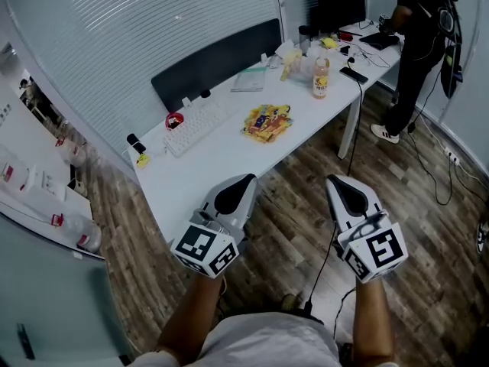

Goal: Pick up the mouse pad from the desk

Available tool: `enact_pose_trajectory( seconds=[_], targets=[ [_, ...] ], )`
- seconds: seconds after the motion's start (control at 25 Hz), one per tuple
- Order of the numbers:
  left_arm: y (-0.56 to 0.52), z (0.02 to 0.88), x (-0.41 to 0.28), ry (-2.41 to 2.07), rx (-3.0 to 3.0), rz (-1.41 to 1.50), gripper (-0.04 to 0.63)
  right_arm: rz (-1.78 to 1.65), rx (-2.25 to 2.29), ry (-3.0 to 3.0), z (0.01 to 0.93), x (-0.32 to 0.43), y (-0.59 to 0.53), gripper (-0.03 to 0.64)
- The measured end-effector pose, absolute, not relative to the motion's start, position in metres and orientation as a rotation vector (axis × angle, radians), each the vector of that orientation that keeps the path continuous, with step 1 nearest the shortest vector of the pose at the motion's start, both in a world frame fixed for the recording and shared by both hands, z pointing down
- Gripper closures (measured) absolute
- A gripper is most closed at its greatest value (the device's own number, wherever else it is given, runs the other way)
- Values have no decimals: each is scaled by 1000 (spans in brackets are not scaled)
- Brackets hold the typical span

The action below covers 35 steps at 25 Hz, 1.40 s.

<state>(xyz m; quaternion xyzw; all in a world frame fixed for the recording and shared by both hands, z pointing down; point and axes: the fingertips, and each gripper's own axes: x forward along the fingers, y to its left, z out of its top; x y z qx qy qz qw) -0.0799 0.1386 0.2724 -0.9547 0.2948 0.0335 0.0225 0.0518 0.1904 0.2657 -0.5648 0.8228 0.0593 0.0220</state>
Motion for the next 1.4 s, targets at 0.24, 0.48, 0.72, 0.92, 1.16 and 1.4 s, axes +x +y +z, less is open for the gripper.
enact_pose_trajectory(
  seconds=[0.24, 0.48, 0.72, 0.92, 1.16, 1.4],
  targets=[
    [142, 271, -70, 946, -2929, 104, 580, 201, -1714, 2572, 266, 63, 192, 604],
    [141, 274, -71, 1004, -2914, 90, 580, 186, -1691, 2588, 269, 71, 192, 604],
    [136, 276, -69, 1013, -2896, 68, 580, 189, -1676, 2596, 274, 71, 187, 604],
    [121, 280, -69, 1024, -2900, 75, 580, 182, -1689, 2604, 279, 71, 179, 604],
    [88, 289, -68, 1049, -2903, 80, 580, 176, -1717, 2612, 284, 78, 152, 604],
    [41, 296, -70, 1082, -2903, 84, 580, 176, -1732, 2644, 288, 79, 107, 604]
  ],
)
